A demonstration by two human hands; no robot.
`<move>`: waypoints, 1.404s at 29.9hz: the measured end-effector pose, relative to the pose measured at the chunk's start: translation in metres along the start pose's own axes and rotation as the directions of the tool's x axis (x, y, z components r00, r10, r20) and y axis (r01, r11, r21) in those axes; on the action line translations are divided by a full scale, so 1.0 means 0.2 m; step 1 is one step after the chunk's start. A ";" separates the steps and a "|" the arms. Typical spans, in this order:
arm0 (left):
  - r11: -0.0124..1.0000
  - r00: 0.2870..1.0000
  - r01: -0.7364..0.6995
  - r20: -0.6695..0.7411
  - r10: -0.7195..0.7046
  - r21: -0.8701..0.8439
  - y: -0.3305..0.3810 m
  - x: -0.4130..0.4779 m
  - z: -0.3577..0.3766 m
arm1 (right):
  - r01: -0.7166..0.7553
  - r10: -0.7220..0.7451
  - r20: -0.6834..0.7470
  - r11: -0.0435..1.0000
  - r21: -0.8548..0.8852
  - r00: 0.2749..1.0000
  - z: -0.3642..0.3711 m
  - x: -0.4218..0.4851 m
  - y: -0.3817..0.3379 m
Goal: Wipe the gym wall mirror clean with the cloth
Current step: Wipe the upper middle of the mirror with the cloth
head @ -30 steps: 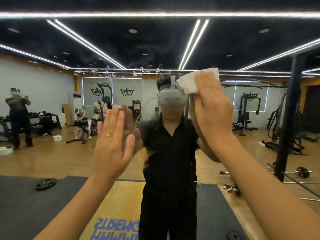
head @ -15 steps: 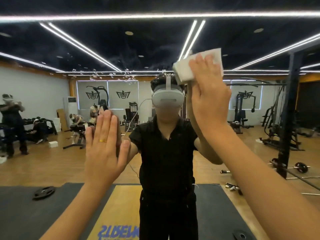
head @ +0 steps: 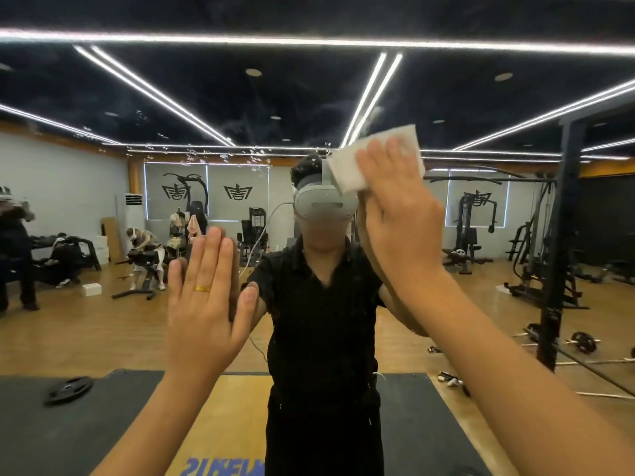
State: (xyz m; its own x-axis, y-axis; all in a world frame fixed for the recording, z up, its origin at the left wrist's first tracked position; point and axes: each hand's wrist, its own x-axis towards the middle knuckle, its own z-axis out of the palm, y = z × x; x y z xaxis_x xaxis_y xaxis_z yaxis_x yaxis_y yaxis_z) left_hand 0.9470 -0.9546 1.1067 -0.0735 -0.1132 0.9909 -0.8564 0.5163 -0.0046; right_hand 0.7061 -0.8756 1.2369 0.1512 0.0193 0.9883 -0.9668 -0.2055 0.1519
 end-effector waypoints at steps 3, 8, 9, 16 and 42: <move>1.000 1.000 -0.012 -0.017 0.012 0.001 0.00 0.00 0.00 | 0.156 -0.155 0.035 0.987 -0.041 0.987 -0.06 -0.01 0.05; 1.000 1.000 -0.011 -0.016 0.011 -0.001 0.00 -0.01 0.00 | 0.083 -0.084 -0.005 0.995 -0.060 0.996 -0.11 0.31 0.09; 1.000 1.000 -0.012 -0.017 0.012 -0.002 0.00 0.00 0.00 | 0.043 -0.045 -0.031 0.997 -0.058 0.999 -0.09 0.34 0.08; 1.000 1.000 -0.014 -0.023 0.014 -0.008 -0.01 0.00 0.01 | 0.112 -0.110 0.088 0.994 -0.016 0.990 -0.01 0.01 -0.03; 1.000 0.999 -0.013 -0.044 0.012 -0.010 0.00 0.00 0.02 | 0.188 -0.196 0.078 0.977 0.100 0.977 0.17 0.17 -0.37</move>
State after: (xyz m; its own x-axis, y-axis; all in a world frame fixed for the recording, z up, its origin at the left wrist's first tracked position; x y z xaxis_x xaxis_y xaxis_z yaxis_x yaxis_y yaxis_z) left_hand 0.9456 -0.9576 1.1057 -0.0617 -0.0695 0.9957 -0.8500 0.5265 -0.0159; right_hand 0.7904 -0.8936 1.2580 0.3538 -0.0175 0.9352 -0.8956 -0.2946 0.3333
